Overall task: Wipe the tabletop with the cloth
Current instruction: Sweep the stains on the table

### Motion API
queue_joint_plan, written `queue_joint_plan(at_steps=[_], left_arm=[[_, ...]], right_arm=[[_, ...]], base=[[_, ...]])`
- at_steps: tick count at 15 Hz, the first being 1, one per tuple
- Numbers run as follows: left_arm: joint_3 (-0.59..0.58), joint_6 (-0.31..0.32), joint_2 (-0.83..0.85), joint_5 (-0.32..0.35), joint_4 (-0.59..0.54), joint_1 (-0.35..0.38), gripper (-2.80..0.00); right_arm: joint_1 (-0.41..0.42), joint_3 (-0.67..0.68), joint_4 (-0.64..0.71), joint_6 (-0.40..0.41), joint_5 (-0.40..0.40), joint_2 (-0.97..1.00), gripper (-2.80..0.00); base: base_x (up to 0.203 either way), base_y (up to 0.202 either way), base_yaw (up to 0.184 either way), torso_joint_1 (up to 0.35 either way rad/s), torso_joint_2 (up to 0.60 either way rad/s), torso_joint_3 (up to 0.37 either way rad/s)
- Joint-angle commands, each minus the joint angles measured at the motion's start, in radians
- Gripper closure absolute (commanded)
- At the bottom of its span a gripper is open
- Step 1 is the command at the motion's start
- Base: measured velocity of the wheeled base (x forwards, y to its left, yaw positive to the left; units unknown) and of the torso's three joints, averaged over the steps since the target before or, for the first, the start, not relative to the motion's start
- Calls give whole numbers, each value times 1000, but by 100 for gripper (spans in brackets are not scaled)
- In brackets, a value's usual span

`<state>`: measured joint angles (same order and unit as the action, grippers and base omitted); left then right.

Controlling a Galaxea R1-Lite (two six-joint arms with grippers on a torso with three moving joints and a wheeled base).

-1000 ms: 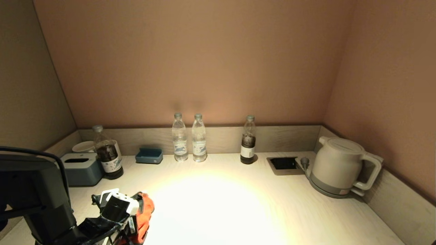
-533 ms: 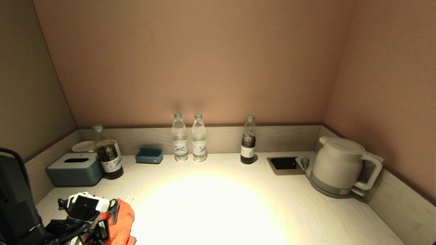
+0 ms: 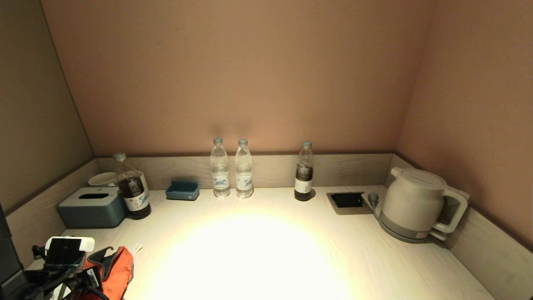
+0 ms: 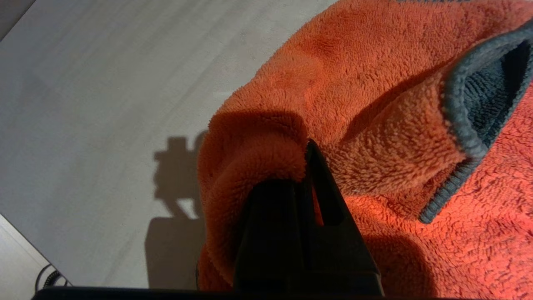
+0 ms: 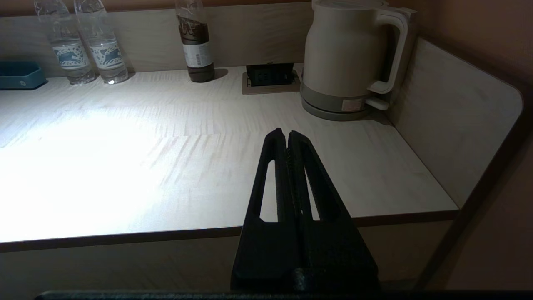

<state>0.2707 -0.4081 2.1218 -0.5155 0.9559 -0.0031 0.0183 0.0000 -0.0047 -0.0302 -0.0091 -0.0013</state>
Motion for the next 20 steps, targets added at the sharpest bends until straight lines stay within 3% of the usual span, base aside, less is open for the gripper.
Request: queue_joint_plan(at_steps=[1, 4, 9, 12, 17, 20], left_arm=[[-7, 24, 84, -3, 80, 73, 0], [-4, 87, 90, -3, 157, 125, 0], [18, 89, 122, 7, 184, 85, 0], [7, 71, 122, 8, 228, -37, 0], [-10, -25, 123, -22, 234, -275, 0], [-5, -39, 115, -41, 234, -360, 0]], right_arm=[[0, 0, 0, 0, 0, 1, 0], [0, 0, 0, 0, 0, 1, 0], [0, 0, 0, 0, 1, 1, 0], [0, 0, 0, 0, 0, 1, 0], [0, 0, 0, 0, 0, 1, 0], [0, 0, 0, 0, 0, 1, 0]], base=[[0, 0, 0, 0, 0, 0], [0, 0, 0, 0, 0, 0], [0, 0, 0, 0, 0, 0], [0, 0, 0, 0, 0, 0], [0, 0, 0, 0, 0, 0], [0, 0, 0, 0, 0, 0]])
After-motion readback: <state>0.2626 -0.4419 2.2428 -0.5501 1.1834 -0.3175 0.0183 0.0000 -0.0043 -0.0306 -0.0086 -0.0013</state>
